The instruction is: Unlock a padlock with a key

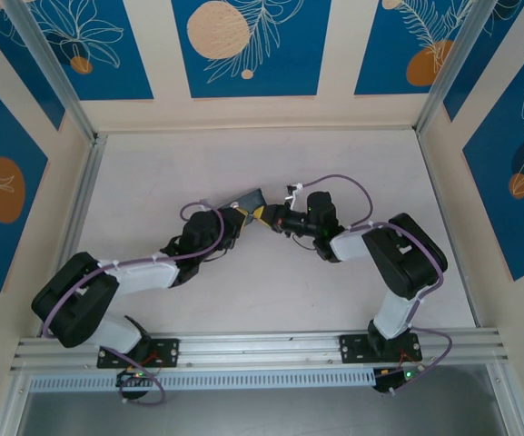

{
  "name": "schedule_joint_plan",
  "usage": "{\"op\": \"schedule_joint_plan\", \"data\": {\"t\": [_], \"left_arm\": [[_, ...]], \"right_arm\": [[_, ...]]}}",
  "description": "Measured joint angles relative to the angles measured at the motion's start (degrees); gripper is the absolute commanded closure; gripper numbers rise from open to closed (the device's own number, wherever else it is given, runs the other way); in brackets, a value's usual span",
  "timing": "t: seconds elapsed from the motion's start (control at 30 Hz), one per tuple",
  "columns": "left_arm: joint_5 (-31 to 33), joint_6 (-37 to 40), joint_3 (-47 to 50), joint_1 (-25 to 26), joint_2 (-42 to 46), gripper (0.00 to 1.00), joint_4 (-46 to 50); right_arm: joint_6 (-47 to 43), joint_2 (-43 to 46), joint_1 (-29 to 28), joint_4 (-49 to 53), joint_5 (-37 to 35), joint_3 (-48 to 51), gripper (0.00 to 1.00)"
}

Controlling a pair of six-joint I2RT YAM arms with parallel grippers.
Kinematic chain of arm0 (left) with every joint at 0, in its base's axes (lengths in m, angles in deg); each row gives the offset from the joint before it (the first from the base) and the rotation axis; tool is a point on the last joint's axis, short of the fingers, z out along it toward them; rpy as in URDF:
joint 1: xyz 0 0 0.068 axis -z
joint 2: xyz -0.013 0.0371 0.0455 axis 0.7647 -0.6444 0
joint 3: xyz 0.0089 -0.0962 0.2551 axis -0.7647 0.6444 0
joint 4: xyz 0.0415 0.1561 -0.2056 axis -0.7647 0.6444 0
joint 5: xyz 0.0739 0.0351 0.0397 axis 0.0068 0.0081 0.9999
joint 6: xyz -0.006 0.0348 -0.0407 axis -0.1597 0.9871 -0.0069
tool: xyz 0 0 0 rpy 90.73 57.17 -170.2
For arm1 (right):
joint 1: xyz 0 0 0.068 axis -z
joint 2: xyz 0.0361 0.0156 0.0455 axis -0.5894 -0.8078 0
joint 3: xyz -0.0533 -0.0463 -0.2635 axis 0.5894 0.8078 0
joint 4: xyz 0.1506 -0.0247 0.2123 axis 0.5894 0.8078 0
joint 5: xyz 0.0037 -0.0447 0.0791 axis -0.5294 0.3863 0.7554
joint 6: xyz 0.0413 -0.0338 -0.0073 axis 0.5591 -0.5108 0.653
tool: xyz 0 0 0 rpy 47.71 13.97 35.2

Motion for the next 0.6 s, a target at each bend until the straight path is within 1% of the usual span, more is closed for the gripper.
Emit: {"op": "schedule_joint_plan", "data": {"t": [0.2,0.37,0.5,0.6], "left_arm": [[-0.04,-0.04,-0.02,0.00,-0.11,1.00,-0.26],[0.44,-0.09,-0.20,-0.24,-0.87,1.00,-0.96],[0.66,-0.07,-0.46,-0.42,-1.29,1.00,-1.29],[0.63,-0.02,-0.46,-0.42,-1.29,1.00,-1.25]], "right_arm": [[0.79,0.09,0.09,0.96,0.63,-0.68,1.00],[3.02,-0.66,-1.60,2.27,-1.33,-2.64,1.00],[1.33,-0.57,-1.60,6.03,-1.77,-4.33,1.00],[0.55,-0.28,-1.42,6.84,-1.68,-4.39,1.00]]}}
